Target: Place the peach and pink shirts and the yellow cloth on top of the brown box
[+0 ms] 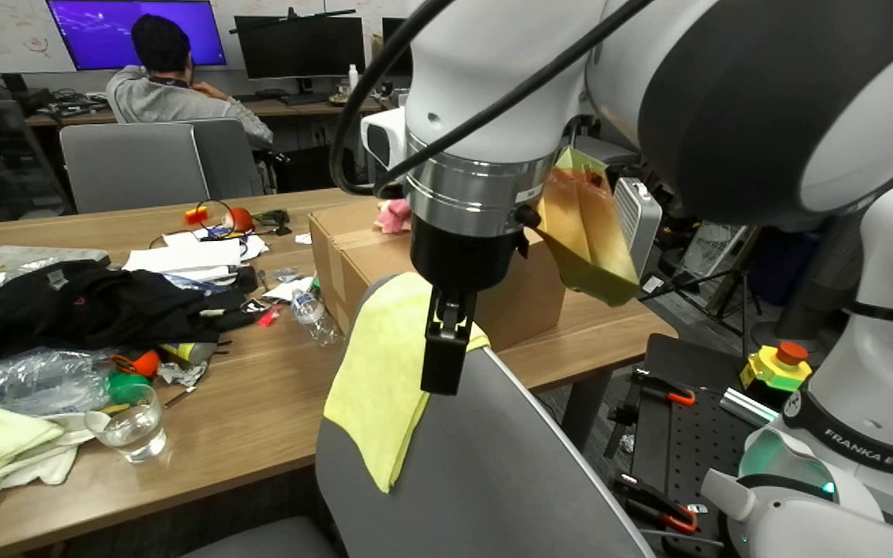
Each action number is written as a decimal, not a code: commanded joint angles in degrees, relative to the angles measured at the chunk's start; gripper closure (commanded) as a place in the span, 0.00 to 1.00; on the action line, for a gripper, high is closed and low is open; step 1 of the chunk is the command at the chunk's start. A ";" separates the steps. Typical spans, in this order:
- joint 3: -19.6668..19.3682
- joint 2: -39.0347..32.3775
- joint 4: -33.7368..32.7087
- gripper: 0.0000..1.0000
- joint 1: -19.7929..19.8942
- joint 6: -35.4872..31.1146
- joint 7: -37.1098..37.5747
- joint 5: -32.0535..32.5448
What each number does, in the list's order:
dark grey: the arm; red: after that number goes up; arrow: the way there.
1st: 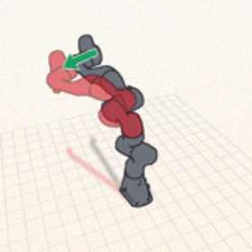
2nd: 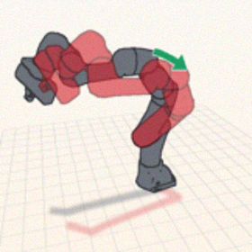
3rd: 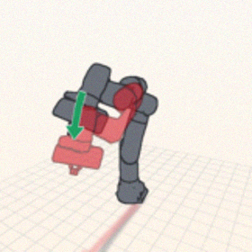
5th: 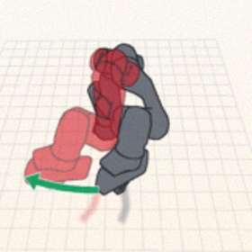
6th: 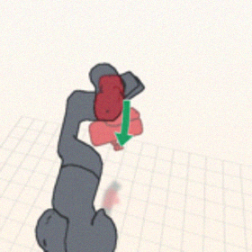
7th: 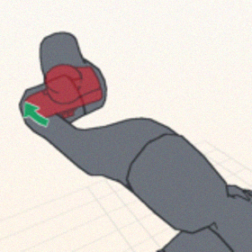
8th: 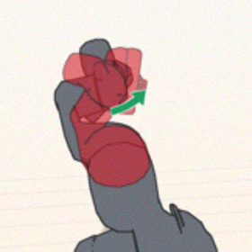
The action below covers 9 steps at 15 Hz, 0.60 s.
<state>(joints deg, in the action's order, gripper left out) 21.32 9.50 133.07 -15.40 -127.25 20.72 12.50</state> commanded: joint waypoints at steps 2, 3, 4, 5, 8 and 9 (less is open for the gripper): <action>0.37 -1.86 -0.01 0.00 0.46 -4.90 4.05 6.04; 0.36 -2.19 0.17 0.00 0.52 -5.63 4.84 7.66; 0.34 -2.46 0.29 0.00 0.55 -6.05 5.63 9.39; 0.28 -2.77 0.37 0.00 0.58 -6.40 6.40 11.15; 0.02 -3.58 0.58 0.00 0.70 -7.00 8.81 16.10; -0.11 -3.84 0.58 0.00 0.74 -7.05 9.50 17.54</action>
<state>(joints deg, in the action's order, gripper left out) 21.29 6.17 133.45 -15.12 -132.50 27.41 25.72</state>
